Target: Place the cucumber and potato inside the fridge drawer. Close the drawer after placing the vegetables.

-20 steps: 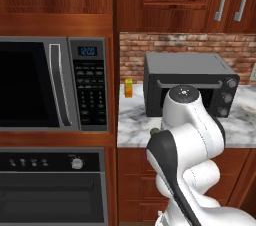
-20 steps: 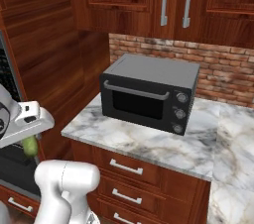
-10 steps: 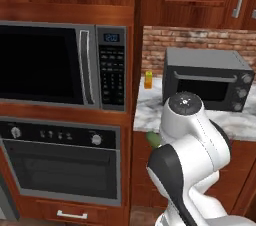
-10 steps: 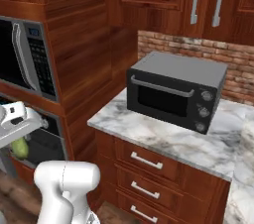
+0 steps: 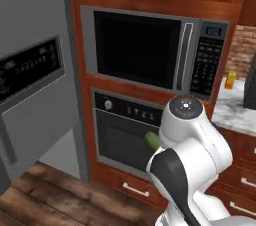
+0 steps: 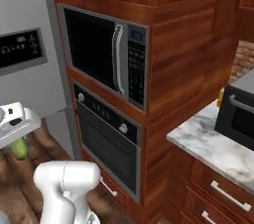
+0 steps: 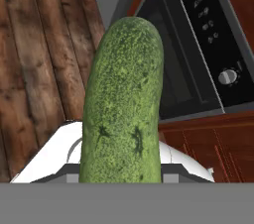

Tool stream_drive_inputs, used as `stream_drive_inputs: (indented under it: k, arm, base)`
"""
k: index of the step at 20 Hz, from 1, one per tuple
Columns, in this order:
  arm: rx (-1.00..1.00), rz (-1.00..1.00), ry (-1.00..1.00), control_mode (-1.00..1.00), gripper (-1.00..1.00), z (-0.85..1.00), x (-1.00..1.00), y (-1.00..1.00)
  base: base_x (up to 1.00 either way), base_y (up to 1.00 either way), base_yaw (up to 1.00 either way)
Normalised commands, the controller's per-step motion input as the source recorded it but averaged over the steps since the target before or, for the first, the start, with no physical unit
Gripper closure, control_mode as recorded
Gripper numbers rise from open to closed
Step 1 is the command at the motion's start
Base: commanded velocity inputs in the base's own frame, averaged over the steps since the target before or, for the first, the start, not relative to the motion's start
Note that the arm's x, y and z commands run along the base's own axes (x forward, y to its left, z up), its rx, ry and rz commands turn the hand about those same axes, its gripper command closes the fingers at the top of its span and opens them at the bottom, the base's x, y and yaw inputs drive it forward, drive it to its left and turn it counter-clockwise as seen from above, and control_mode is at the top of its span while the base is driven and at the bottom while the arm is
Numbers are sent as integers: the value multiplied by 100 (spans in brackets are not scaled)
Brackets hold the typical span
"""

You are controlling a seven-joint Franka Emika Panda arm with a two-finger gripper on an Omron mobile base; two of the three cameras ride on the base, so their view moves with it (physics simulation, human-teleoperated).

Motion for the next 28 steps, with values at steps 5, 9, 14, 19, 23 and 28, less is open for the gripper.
stream_drive_inputs:
  k: [5,9,14,19,23,28]
  arm:
    - [0,0,0,100,100,0,0,0]
    - [0,0,0,100,100,0,0,0]
    - [0,0,0,100,100,0,0,0]
    - [0,0,0,100,100,0,0,0]
    - [0,0,0,100,100,0,0,0]
    - [0,0,0,100,100,0,0,0]
  base:
    - [2,100,51]
    - [1,100,52]
    - [10,100,51]
    - [76,42,52]
    - [61,-36,62]
    - [49,0,63]
